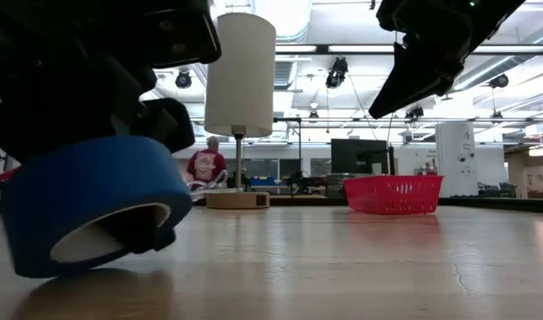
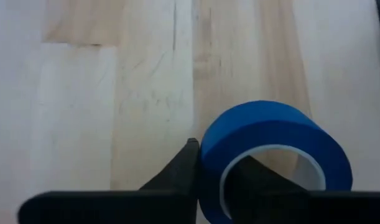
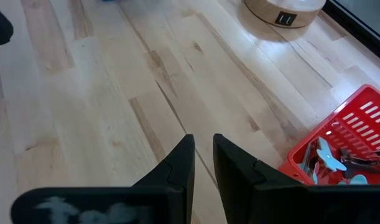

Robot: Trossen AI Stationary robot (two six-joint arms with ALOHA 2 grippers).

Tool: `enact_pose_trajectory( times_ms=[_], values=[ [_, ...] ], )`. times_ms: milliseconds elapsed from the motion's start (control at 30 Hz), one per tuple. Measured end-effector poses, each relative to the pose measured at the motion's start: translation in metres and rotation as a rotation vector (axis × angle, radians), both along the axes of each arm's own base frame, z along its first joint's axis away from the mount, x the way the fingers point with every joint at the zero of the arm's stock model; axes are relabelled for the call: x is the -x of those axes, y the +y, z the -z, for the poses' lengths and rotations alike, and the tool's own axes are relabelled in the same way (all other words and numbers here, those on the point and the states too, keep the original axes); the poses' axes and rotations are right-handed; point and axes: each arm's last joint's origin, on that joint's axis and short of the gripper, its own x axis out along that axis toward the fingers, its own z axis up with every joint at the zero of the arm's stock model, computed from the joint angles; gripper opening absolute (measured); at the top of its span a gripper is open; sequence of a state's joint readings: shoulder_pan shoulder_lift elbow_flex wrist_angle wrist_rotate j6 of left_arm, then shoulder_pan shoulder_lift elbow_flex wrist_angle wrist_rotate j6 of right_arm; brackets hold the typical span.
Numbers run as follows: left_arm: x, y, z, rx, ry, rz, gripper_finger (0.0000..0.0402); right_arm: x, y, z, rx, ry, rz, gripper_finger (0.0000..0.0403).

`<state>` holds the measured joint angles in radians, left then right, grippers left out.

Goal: Pick and place Stapler, Stapler remover, tape
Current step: Put the blue tape into the orange basket

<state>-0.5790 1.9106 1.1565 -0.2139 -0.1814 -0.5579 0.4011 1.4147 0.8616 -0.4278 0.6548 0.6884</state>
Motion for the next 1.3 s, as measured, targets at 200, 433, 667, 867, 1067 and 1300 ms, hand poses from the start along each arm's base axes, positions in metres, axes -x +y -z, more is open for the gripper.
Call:
enact_pose_trajectory(
  times_ms=[200,433,667,867,1067,1300],
  values=[
    [0.006,0.011,-0.014,-0.043,0.029,-0.005,0.0055,0.000,0.000,0.000,0.000,0.001,0.000,0.0052],
    [0.034,0.036,-0.050,-0.221,0.098,-0.086,0.0059,0.000,0.000,0.001,0.001,0.002,0.000,0.0052],
    [0.078,0.074,-0.098,-0.494,0.091,-0.277,0.0060,0.000,0.000,0.001,0.001,0.002,0.000,0.0052],
    [0.097,0.095,-0.126,-0.492,0.024,-0.382,0.0059,0.000,0.000,0.001,0.001,0.002,0.000,0.0052],
    [0.098,0.100,-0.140,-0.497,-0.107,-0.444,0.0058,0.000,0.000,0.001,0.003,0.002,0.001,0.0052],
    [0.073,0.090,-0.140,-0.569,-0.321,-0.539,0.0058,-0.008,0.004,-0.003,-0.076,-0.115,-0.013,0.0052]
  ],
)
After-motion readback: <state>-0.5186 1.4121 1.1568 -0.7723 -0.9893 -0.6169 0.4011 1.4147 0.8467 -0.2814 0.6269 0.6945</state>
